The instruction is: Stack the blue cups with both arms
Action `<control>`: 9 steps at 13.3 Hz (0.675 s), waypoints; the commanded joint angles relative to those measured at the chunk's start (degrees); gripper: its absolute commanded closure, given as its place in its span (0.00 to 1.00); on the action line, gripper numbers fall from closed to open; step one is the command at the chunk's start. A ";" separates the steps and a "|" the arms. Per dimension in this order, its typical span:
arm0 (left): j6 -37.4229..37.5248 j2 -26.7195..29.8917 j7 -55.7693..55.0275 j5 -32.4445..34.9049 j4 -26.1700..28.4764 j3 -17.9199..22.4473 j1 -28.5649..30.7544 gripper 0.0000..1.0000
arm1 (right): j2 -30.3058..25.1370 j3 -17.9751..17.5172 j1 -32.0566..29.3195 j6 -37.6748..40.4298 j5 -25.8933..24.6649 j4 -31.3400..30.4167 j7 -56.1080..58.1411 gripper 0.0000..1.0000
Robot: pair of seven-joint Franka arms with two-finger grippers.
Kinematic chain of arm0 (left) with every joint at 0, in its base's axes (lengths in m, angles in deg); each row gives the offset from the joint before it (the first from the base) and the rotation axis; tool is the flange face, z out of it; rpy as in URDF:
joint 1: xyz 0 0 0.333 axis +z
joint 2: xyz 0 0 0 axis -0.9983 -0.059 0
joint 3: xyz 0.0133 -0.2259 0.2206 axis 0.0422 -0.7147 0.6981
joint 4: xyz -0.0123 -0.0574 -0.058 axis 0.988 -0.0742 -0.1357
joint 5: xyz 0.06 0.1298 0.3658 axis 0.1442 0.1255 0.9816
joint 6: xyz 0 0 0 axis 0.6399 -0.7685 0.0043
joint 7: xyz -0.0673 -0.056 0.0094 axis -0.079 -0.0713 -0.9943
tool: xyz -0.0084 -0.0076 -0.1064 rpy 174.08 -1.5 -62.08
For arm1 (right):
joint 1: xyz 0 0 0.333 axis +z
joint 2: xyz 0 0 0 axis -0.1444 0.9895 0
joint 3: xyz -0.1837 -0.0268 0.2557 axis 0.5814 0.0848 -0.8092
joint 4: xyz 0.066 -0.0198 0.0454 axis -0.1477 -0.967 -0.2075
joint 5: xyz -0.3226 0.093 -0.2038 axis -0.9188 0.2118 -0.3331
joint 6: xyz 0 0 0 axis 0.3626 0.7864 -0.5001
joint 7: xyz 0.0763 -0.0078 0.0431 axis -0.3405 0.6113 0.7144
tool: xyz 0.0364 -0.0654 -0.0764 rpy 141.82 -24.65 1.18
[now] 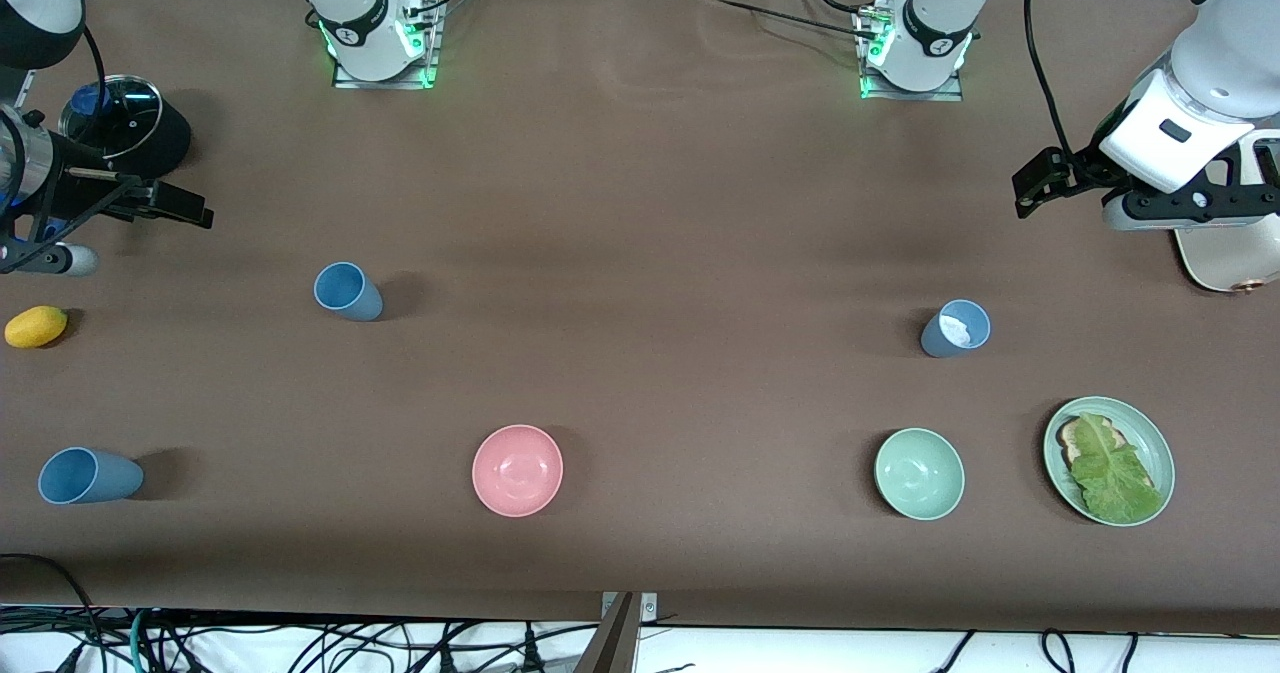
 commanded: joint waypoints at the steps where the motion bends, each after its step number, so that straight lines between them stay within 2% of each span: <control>1: 0.68 0.13 0.87 -1.08 -0.01 0.47 -0.16 0.00 | -0.27 -0.95 -0.97 0.65 -0.74 0.11 0.87 0.00; 9: 2.61 0.22 0.87 -0.72 -0.19 0.48 0.10 0.00 | -0.18 -0.95 -0.97 0.73 -0.83 0.11 1.04 0.00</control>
